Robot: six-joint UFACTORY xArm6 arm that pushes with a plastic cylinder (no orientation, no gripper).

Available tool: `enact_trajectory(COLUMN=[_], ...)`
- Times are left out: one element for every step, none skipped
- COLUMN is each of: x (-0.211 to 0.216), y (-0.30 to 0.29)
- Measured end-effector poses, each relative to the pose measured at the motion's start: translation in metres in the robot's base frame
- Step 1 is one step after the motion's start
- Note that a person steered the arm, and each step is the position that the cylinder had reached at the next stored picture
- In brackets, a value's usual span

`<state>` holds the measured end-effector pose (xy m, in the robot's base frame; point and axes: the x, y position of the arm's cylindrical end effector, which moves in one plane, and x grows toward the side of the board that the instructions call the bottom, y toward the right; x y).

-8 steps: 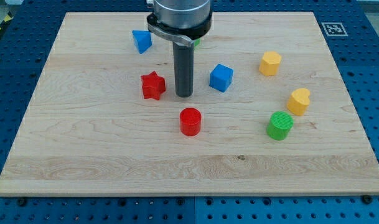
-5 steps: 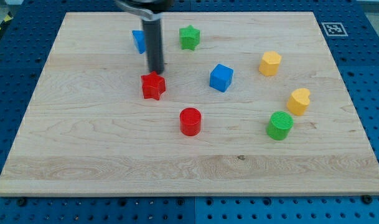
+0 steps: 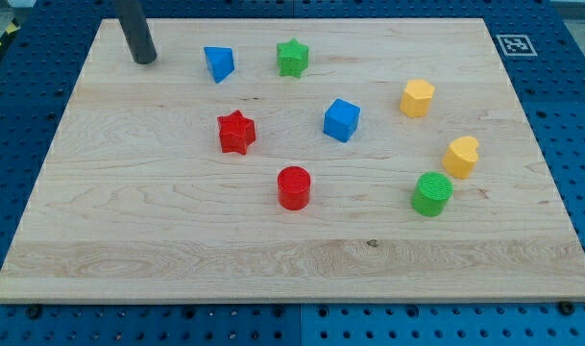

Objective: Point at the blue triangle

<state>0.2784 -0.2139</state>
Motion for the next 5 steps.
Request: enact_trajectory(x=[-0.015, -0.021, -0.021, -0.021, -0.021], y=[0.024, 0.058, 0.060, 0.060, 0.075])
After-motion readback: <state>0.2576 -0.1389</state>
